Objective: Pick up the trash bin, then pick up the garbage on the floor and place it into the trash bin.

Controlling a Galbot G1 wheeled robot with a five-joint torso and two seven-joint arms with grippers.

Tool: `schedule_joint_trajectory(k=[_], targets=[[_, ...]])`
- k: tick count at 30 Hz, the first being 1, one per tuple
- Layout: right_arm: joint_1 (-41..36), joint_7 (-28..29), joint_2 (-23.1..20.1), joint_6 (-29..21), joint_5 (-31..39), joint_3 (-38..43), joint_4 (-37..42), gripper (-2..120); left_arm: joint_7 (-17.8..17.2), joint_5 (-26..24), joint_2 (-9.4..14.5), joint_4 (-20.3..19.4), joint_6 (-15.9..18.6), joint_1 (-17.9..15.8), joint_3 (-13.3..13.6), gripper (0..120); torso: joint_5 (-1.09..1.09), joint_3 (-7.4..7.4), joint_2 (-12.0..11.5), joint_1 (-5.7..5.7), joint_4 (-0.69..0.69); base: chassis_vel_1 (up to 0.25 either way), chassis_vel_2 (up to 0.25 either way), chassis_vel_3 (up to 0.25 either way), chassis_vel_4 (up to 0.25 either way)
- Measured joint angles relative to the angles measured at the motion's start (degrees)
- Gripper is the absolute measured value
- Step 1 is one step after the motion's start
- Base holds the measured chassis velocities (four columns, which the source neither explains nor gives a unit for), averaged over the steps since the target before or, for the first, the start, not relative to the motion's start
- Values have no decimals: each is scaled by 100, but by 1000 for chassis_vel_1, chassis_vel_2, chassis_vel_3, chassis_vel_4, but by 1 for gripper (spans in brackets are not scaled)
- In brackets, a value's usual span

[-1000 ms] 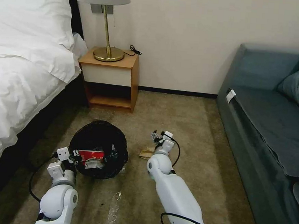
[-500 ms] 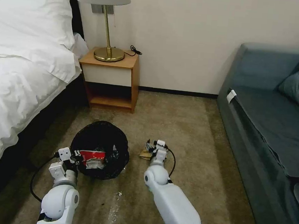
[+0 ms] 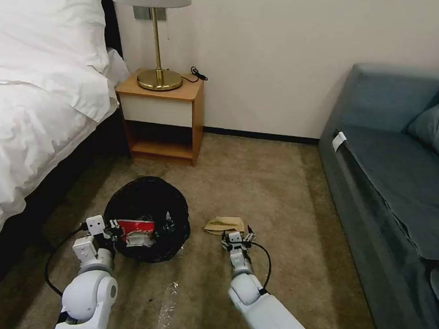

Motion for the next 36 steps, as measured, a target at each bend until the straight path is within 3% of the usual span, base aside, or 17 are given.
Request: schedule_joint_trajectory(k=[1,6,16,26,36], targets=[[0,0,0,0,0,0,0,100,0,0,0,0,0,0,0,3,0,0,0,0,0,0,0,0,0],[108,-80,12,370,-1275,-19,-542,100,-26,5,-2,0,6,-6,12,3,0,0,0,0,0,0,0,0,0],[486,19,118,501,-2360,-9,-1175,100,-38,8,-16,-15,8,20,9,3,-1,0,0,0,1,0,0,0,0],[773,99,256,540,-2848,117,-1842,100,-47,10,-36,-22,-8,56,-11,3,-1,0,0,0,1,0,0,0,0],[946,44,394,566,-2825,137,-2118,96,-65,7,-50,-106,-27,119,-47,3,-1,0,0,0,0,0,0,0,0]])
